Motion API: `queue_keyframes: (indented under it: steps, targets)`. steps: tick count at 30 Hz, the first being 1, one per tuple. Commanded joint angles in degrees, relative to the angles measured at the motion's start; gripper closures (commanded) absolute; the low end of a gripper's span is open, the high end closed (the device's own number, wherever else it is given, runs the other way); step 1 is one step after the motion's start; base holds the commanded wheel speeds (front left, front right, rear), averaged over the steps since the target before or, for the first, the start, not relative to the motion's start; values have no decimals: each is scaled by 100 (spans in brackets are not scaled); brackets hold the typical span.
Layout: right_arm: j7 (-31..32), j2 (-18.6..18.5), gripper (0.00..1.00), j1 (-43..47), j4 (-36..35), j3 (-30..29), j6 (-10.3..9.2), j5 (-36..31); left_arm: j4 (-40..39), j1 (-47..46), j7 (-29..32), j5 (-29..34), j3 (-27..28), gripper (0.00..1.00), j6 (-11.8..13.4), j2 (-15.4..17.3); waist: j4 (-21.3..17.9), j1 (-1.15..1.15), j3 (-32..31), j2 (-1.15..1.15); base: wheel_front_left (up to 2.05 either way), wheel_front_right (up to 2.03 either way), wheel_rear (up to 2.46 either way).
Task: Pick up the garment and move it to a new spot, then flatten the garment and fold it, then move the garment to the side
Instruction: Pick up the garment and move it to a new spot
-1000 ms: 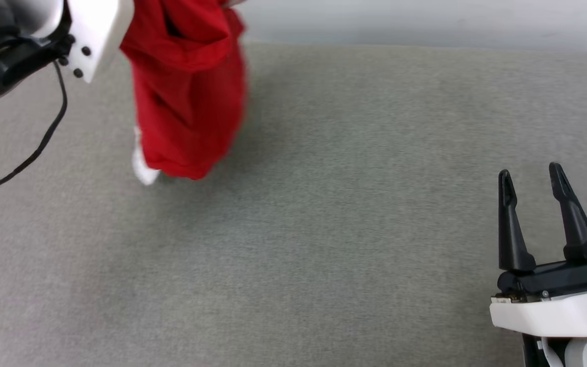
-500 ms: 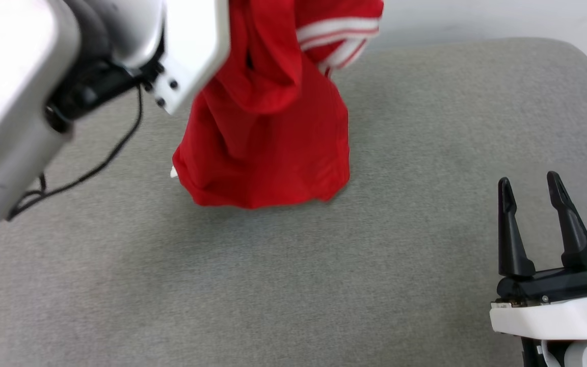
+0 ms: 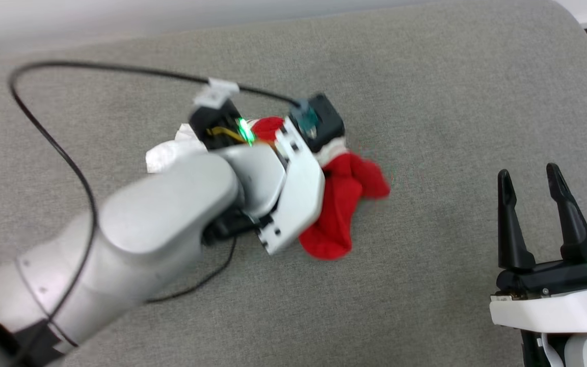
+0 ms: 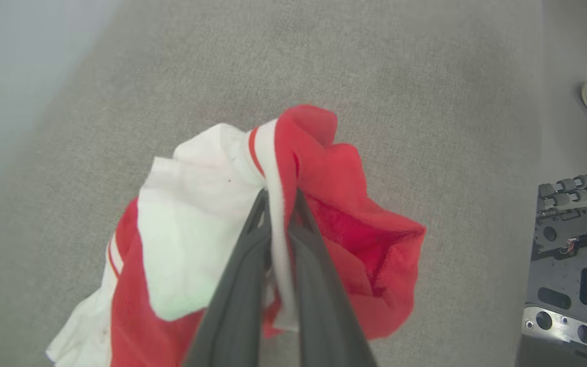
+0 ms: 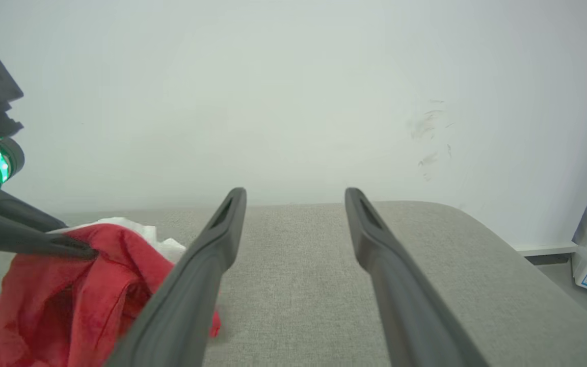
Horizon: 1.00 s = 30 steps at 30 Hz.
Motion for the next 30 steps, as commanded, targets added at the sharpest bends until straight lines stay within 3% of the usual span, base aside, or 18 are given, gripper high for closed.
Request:
queue_keyframes:
  steps: [1, 6, 12, 13, 16, 23, 30]
  targets:
    - [-14, -6, 0, -49, 20, -21, -4, 12, 66, 167, -30, -17, -76, 100, 1, -80, -24, 0, 75, 0, 0, 0, 0]
    - [-14, -6, 0, -70, 57, -54, -4, 20, 295, 859, 40, 55, -263, 100, 1, -529, -24, 0, 173, 0, 0, 0, 0]
    - [-14, -6, 0, -91, 104, -82, -4, 12, 195, 1631, 389, 356, -279, 100, 1, -791, 2, 0, 171, 0, 0, 0, 0]
    - [-14, -5, 0, -82, 115, -87, -4, -2, 191, 1602, 271, 448, -276, 0, 1, -816, 18, 0, 142, 0, 0, 0, 0]
    - [-14, -6, 0, 2, 143, -86, -3, -45, 234, 1451, -200, 670, -277, 0, 1, -871, 76, 0, 3, 0, 0, 0, 0]
    - [-14, -6, 0, 258, 197, -140, -4, -122, 563, 1210, -1952, 1109, -32, 0, 92, -1053, 359, 0, -424, 0, 0, 0, 0]
    - [-14, -6, 0, 378, 187, -180, -3, -181, 723, 1443, -3413, 1569, 435, 0, 922, -1086, 649, 0, -680, 0, 0, 0, 0]
